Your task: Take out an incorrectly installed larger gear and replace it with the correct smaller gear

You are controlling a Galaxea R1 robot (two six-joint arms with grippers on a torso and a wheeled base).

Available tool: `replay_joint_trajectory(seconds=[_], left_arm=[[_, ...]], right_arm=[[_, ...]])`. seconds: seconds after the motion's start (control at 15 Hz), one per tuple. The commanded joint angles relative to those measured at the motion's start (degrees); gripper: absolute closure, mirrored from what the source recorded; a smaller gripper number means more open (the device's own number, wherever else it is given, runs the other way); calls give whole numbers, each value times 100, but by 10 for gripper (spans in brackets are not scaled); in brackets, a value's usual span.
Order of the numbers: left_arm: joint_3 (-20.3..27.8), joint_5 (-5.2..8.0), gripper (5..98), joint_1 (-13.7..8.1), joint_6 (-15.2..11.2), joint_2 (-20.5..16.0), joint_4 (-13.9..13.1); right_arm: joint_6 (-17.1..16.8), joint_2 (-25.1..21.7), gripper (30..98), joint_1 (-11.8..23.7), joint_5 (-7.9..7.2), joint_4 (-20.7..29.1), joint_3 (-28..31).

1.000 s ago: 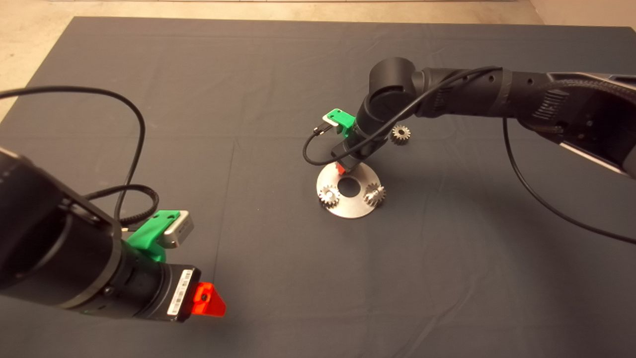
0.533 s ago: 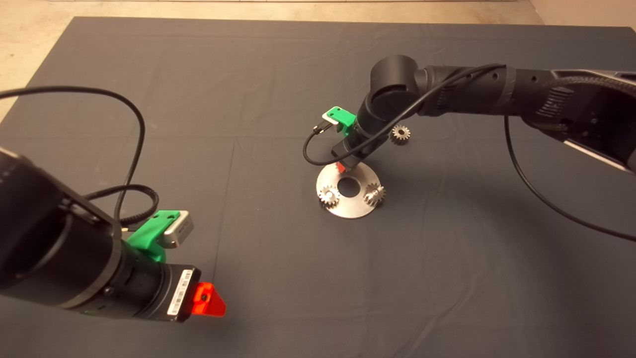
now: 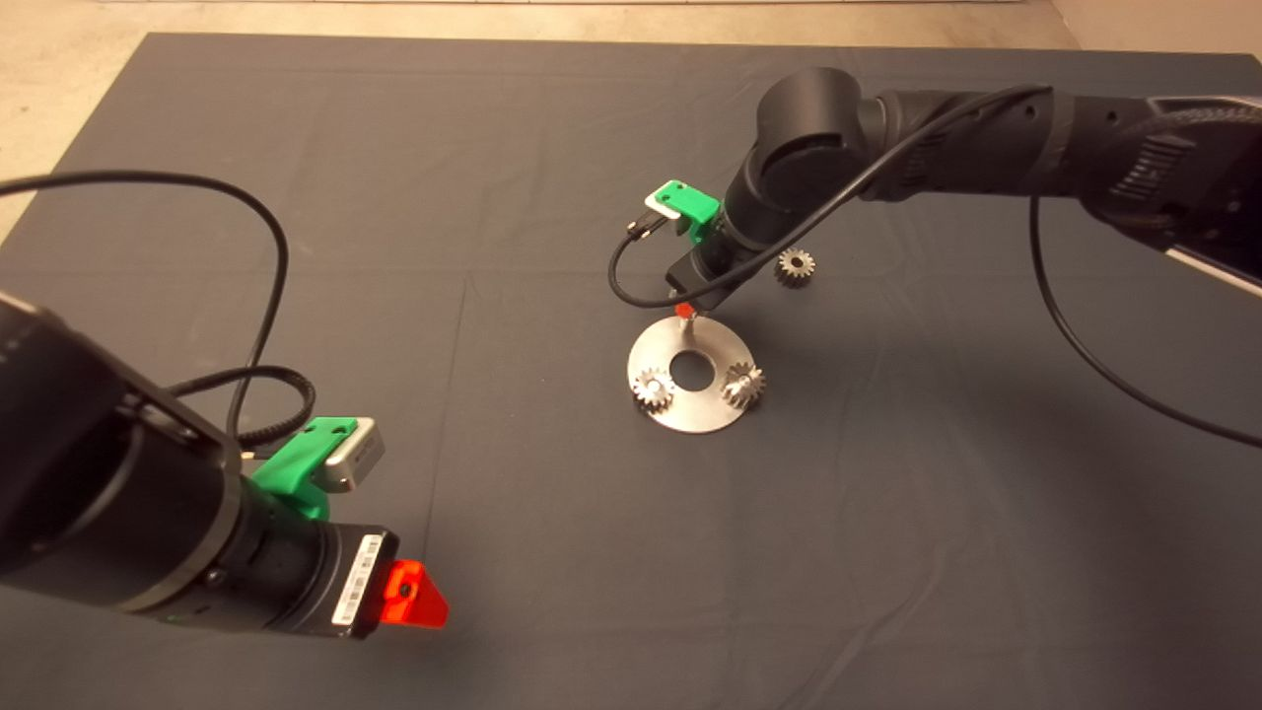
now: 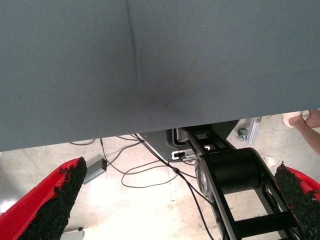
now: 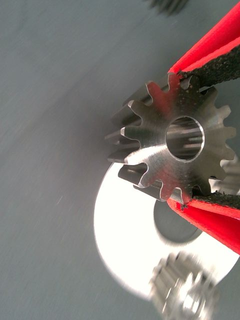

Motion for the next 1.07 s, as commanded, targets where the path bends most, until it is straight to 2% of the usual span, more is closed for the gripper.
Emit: replay_joint_trajectory(seconds=[0.0,0.33,0.4,0.8,1.0], left_arm=[[62,8,61,-39,-8,-11,-81],[62,-1,61,-39,-8,-2,-81],[62,-1,61,-39,-8,-2,-81],[78,8,61,-39,-10,-2,-90],[80,8,61,-39,-26,-11,-90]], right_arm=[[121,-214,821,267,-19,-89,358],[241,-1140,820,276,-141,6,1252],[264,-1298,825,276,-236,34,1445],[347,-1489,825,250,-747,25,1644],[493,-1681,824,224,-802,18,1905]])
